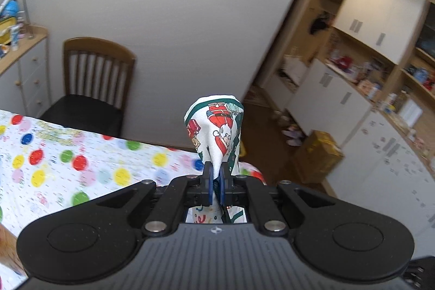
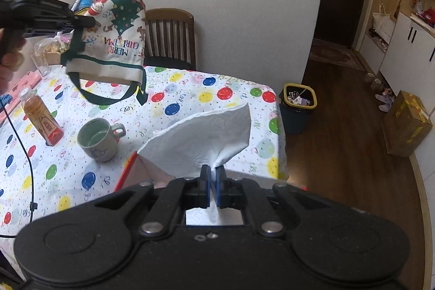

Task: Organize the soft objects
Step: 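Carry the tote bag and white tissue over the red box with both grippers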

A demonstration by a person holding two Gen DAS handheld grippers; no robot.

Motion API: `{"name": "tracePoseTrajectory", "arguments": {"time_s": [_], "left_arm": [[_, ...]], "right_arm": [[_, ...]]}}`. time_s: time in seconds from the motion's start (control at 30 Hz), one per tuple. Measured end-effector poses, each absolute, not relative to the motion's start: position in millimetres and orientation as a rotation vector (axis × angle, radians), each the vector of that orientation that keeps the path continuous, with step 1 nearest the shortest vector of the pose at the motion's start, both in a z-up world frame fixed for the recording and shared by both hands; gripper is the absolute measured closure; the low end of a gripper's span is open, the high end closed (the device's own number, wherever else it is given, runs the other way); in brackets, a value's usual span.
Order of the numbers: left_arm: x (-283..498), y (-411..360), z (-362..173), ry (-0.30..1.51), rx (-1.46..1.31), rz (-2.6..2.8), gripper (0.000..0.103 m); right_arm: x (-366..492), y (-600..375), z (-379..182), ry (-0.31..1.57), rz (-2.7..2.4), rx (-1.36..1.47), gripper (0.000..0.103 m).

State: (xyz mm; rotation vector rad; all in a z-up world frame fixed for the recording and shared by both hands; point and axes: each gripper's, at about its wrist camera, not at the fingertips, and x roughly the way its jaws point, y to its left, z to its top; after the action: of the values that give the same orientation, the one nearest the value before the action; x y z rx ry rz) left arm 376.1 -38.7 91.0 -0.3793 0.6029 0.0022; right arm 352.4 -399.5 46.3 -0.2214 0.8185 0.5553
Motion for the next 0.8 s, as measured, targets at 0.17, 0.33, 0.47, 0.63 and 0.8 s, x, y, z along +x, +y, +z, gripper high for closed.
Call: {"name": "tracePoseTrajectory", "arguments": {"time_s": [0.17, 0.33, 0.47, 0.63, 0.8], "left_arm": [[343.6, -80.5, 101.9, 0.622, -0.379, -0.106, 0.098], [316.6, -122.8, 101.0, 0.665, -0.377, -0.204, 0.098], [301.0, -157.2, 92.1, 0.717, -0.385, -0.285, 0.098], [289.1, -193.3, 72.2, 0.785, -0.382, -0.366, 0.098], [285.4, -218.9, 39.2, 0.86, -0.369, -0.408, 0.098]], "right_arm": [[340.0, -424.9, 49.6, 0.817, 0.551, -0.203, 0.099], [329.8, -447.3, 47.5, 0.82, 0.55, -0.188, 0.099], [324.8, -460.3, 39.6, 0.835, 0.552, -0.18, 0.099], [320.2, -470.8, 27.7, 0.859, 0.553, -0.183, 0.099], [319.5, -477.7, 11.2, 0.896, 0.543, -0.18, 0.099]]}}
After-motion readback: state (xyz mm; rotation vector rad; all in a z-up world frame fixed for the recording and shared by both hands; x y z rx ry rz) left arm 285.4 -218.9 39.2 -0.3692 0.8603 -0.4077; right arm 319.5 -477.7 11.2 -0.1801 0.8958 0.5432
